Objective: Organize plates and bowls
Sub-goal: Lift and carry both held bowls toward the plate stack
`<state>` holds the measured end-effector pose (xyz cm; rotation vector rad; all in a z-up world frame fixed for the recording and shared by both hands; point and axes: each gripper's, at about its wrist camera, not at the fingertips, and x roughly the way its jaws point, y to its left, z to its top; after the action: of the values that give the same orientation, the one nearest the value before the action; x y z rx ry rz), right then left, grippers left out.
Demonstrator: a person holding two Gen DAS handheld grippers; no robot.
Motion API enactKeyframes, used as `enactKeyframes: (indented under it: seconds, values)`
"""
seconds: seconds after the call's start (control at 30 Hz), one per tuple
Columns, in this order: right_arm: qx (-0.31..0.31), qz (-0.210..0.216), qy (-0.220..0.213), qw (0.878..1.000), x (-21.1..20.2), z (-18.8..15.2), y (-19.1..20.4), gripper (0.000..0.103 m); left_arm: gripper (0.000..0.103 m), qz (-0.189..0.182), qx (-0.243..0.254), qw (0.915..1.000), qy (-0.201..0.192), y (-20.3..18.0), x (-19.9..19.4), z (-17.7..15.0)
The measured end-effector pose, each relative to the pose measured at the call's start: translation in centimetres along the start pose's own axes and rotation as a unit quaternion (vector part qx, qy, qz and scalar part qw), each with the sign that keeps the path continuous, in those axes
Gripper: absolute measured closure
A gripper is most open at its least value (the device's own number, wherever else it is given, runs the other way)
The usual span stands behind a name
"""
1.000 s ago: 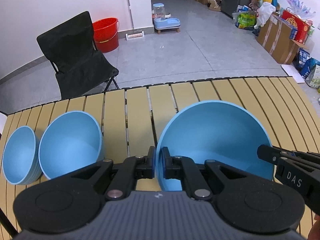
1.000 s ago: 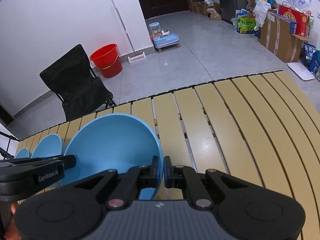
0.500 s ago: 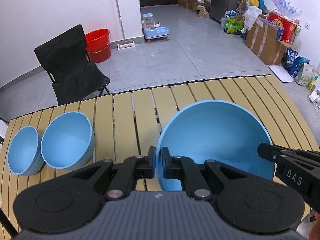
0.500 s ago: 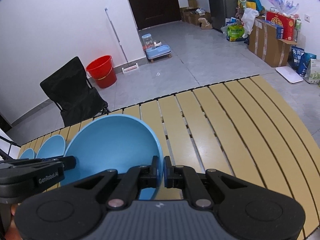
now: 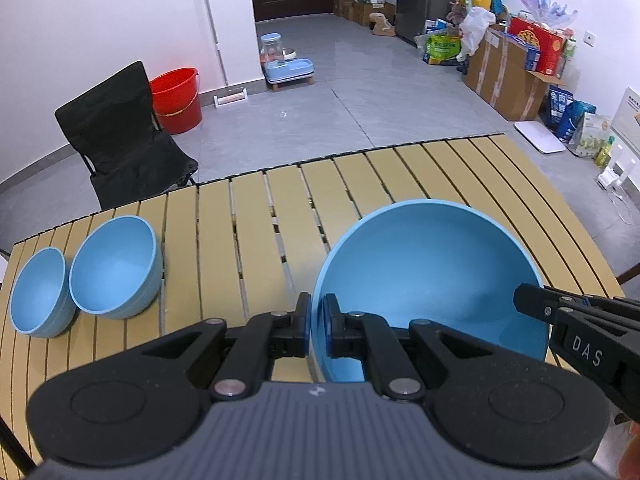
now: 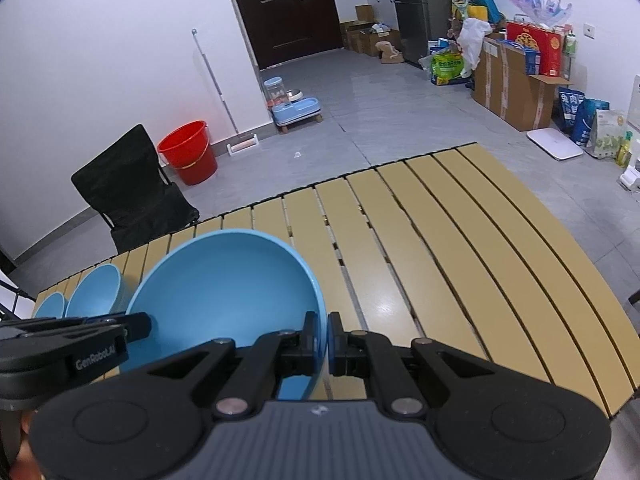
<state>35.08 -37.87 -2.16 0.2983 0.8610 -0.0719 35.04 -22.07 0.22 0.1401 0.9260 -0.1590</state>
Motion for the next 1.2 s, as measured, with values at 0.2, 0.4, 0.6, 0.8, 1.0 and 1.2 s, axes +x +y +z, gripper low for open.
enactKeyframes:
  seconds: [0.2, 0.4, 0.6, 0.8, 1.0, 1.2]
  values:
    - [0.006, -0.011, -0.001, 1.000, -1.1, -1.1, -1.5, 0.098, 0.096, -0.008, 0.012, 0.9999, 0.002, -1.7, -0.5, -1.4]
    - [0.012, -0.024, 0.004, 1.000, -1.4, -2.4, -3.1, 0.098, 0.096, -0.017, 0.021, 0.9996, 0.012, -3.3, 0.0, -2.5]
    - [0.024, -0.034, 0.011, 0.999, -1.4, -3.5, -4.9, 0.098, 0.096, -0.027, 0.036, 0.9986, 0.026, -5.0, 0.9, -3.8]
    - [0.032, -0.043, 0.022, 0.998, -0.7, -5.0, -6.3, 0.098, 0.096, -0.033, 0.047, 0.9975, 0.041, -6.1, 2.2, -5.3]
    - [0.033, -0.054, 0.035, 0.997, 0.4, -6.4, -7.3, 0.098, 0.096, -0.037, 0.052, 0.9965, 0.055, -6.7, 3.6, -6.5]
    - [0.040, -0.058, 0.045, 0.996, 1.2, -7.5, -8.2, 0.098, 0.096, -0.041, 0.056, 0.9954, 0.066, -7.5, 4.5, -7.6]
